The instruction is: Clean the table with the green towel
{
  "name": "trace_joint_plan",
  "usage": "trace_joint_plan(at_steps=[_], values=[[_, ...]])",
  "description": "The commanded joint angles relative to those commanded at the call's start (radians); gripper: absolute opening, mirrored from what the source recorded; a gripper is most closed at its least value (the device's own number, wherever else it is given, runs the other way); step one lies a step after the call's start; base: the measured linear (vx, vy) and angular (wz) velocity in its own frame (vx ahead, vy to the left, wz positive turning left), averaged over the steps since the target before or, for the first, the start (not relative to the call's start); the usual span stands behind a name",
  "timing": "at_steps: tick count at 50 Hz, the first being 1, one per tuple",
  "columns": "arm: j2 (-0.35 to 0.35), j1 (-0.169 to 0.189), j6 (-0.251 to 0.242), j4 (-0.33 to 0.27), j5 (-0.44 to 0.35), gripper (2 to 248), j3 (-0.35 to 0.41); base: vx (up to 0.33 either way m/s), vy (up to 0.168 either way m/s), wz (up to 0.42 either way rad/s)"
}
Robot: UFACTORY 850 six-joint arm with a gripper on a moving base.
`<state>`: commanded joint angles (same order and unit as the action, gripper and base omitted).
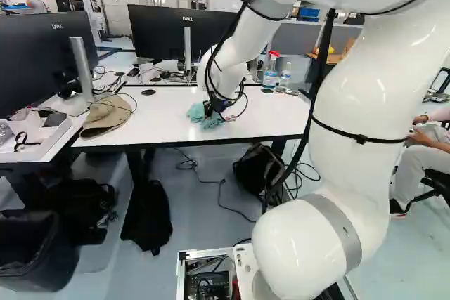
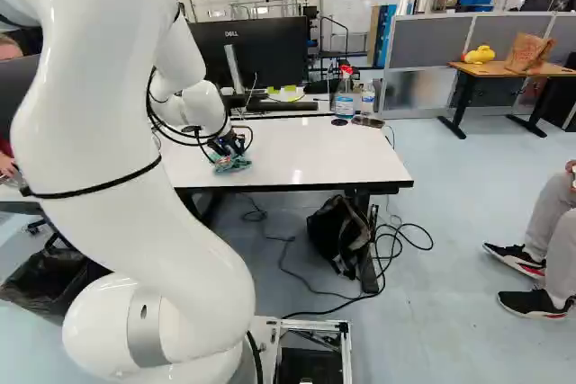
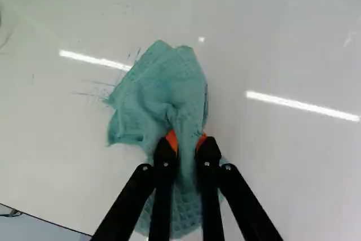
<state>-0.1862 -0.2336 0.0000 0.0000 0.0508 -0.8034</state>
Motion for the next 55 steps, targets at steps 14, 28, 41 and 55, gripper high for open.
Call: trace_joint_plan(at_steps=[14, 28, 41, 55], values=[[0.024, 0.0, 0.0, 0.0, 0.0, 51, 0.006, 0.0, 0.0, 0.0], [0.069, 0.0, 0.0, 0.0, 0.0, 51, 0.017, 0.0, 0.0, 0.0], [0.11, 0.017, 0.0, 0.0, 0.0, 51, 0.031, 0.0, 0.0, 0.0], [0.144, 0.064, 0.0, 0.0, 0.0, 51, 0.05, 0.0, 0.0, 0.0]])
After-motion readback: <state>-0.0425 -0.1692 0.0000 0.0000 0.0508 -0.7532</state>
